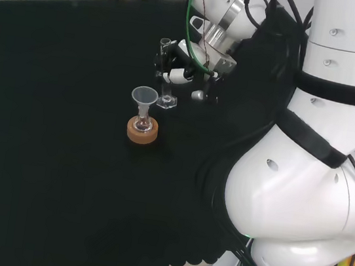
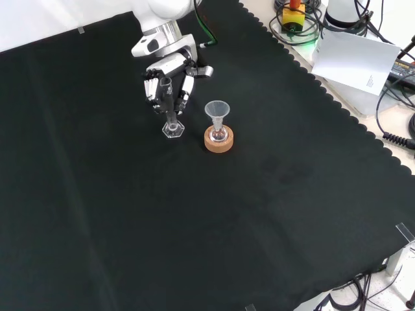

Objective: Put the graduated cylinder back on the table.

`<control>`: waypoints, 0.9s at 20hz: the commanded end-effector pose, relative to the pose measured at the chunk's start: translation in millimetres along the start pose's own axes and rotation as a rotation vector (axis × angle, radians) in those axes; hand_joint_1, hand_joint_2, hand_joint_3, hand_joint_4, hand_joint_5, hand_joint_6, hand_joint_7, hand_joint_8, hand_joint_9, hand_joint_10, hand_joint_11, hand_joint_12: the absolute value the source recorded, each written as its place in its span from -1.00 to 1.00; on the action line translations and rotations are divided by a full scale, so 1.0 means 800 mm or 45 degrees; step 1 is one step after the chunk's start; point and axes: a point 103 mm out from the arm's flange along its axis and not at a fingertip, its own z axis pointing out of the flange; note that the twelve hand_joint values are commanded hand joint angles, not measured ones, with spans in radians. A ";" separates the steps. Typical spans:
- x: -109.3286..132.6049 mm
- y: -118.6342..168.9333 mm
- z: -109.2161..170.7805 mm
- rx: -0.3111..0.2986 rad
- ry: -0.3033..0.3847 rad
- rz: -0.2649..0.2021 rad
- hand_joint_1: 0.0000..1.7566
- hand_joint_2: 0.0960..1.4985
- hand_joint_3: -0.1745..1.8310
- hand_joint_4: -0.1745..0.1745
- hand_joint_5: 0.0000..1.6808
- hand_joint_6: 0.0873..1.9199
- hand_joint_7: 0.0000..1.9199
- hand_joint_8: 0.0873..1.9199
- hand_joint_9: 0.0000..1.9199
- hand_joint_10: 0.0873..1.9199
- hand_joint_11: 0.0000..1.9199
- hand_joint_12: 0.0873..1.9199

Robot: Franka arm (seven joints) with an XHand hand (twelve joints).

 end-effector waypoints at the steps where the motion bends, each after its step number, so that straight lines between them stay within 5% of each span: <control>1: -0.004 -0.001 0.000 -0.004 0.016 0.004 0.39 0.45 -0.82 0.14 0.12 0.07 0.09 -0.08 0.52 -1.00 0.24 -0.28; 14: -0.003 0.001 0.004 0.028 0.042 -0.002 0.37 0.50 -0.82 0.15 0.05 0.17 0.01 0.05 0.46 -1.00 0.16 -0.20; 16: -0.003 0.001 0.004 0.040 0.048 -0.004 0.40 0.52 -0.82 -0.60 0.02 0.18 -0.05 0.14 0.44 -1.00 0.15 -0.17; 18: -0.003 0.001 0.003 0.042 0.045 -0.002 0.34 0.52 -0.82 -0.91 0.04 0.16 -0.03 -0.13 0.41 -1.00 0.13 -0.13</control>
